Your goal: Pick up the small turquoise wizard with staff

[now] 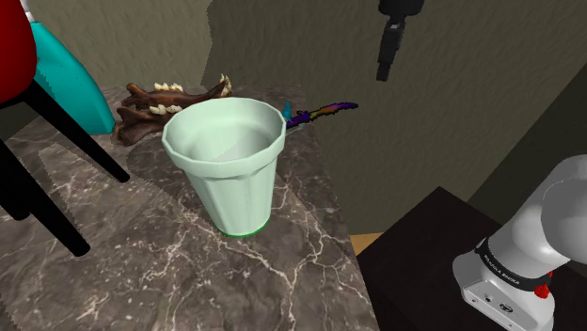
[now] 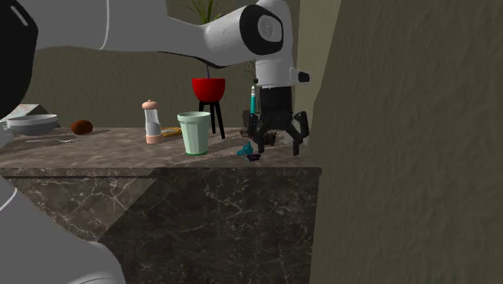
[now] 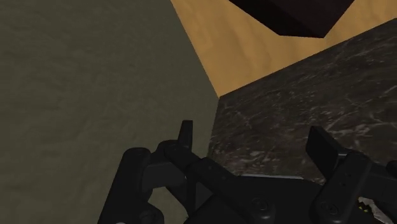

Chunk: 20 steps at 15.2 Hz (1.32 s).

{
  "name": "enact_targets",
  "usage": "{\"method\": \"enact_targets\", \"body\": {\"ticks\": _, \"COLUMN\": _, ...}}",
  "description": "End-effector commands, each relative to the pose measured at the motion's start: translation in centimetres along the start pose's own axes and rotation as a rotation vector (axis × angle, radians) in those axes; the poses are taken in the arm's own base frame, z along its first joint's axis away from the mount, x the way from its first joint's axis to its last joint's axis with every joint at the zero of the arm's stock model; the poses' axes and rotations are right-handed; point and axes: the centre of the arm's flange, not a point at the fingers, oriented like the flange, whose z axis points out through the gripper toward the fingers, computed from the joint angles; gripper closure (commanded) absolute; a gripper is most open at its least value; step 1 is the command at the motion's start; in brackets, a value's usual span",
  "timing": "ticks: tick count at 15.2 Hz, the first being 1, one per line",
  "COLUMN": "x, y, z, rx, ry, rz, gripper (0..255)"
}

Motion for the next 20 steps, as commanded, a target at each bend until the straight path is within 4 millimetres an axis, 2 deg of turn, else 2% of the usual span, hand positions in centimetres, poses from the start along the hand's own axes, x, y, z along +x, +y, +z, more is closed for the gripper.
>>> {"method": "enact_targets", "body": {"ticks": 1, "x": 2.0, "y": -1.5, "z": -0.2, "rx": -0.007, "ry": -0.004, "rz": -0.058, "gripper": 0}}
{"method": "enact_targets", "body": {"ticks": 7, "x": 8.1, "y": -7.1, "z": -0.3, "rx": -0.029, "ry": -0.018, "rz": -0.23, "gripper": 0}}
{"method": "enact_targets", "body": {"ticks": 12, "x": 12.3, "y": -12.6, "z": -0.2, "rx": -0.047, "ry": -0.03, "rz": -0.372, "gripper": 0}}
{"method": "enact_targets", "body": {"ticks": 18, "x": 16.3, "y": -19.8, "z": 0.2, "rx": -0.069, "ry": -0.044, "rz": -0.542, "gripper": 0}}
{"method": "enact_targets", "body": {"ticks": 20, "x": 16.3, "y": -19.9, "z": 1.2, "rx": -0.069, "ry": -0.044, "rz": -0.542, "gripper": 0}}
